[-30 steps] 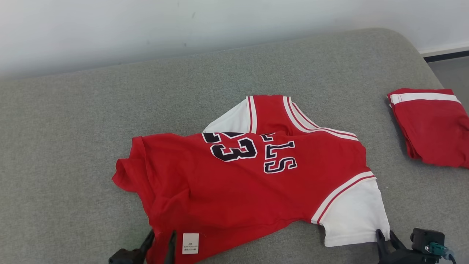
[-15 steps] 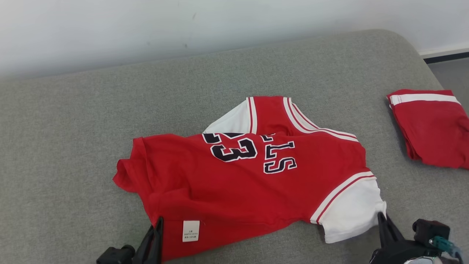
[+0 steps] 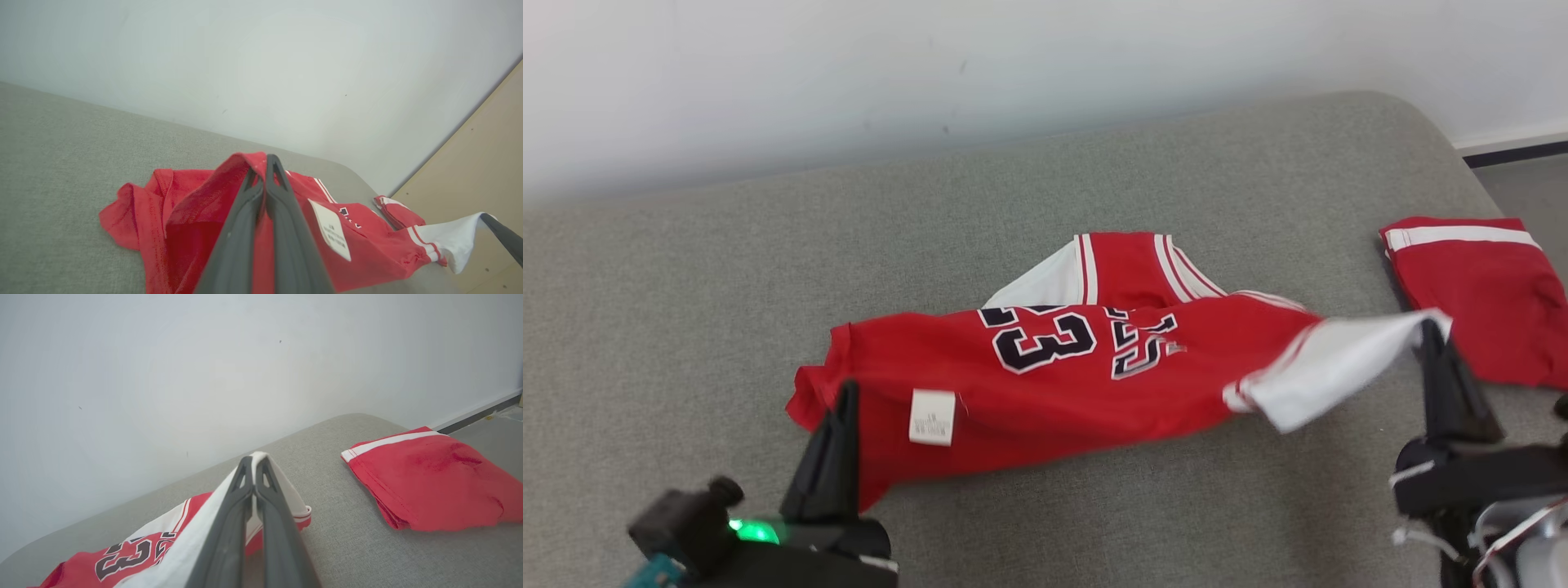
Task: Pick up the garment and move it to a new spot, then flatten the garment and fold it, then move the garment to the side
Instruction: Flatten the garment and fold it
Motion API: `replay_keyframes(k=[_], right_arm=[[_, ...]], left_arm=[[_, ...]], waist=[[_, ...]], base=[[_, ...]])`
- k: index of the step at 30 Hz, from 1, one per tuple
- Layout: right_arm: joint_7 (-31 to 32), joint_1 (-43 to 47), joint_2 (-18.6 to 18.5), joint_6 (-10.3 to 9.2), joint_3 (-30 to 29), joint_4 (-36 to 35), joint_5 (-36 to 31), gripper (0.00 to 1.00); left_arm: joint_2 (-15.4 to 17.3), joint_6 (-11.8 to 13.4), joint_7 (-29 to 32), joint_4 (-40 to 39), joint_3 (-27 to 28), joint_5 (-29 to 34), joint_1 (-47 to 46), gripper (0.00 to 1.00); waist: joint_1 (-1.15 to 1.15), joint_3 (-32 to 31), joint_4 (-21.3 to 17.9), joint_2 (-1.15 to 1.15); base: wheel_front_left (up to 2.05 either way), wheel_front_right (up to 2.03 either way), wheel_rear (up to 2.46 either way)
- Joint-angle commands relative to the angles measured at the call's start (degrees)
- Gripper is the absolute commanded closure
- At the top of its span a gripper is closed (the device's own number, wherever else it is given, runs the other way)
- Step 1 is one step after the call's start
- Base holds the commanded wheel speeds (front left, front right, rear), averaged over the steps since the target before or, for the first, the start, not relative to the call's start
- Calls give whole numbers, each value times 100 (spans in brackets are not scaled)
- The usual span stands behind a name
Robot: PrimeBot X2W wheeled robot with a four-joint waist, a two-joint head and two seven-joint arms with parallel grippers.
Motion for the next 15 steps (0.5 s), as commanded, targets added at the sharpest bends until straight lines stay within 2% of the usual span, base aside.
replay_keyframes(k=[1, 8, 11, 15], right_arm=[[79, -158, -104, 1, -6, -289, 153, 100], [509, -1155, -541, 1, 156, -1043, 342, 100], [617, -1547, -634, 1, 216, -1110, 392, 100], [756, -2364, -970, 1, 478, -1048, 282, 100]], left_arm=[[32, -51, 128, -150, 81, -250, -195, 100], [401, -117, 721, -658, 425, -1019, -1121, 100], [551, -133, 879, -701, 506, -1154, -1474, 100], [767, -141, 1139, -582, 651, -1364, -2227, 100]], waist=[[0, -65, 2, -1], [0, -107, -42, -1], [0, -89, -54, -1], [0, -15, -66, -1]], base=[[0, 0, 0], [0, 0, 0], [0, 0, 0], [0, 0, 0]])
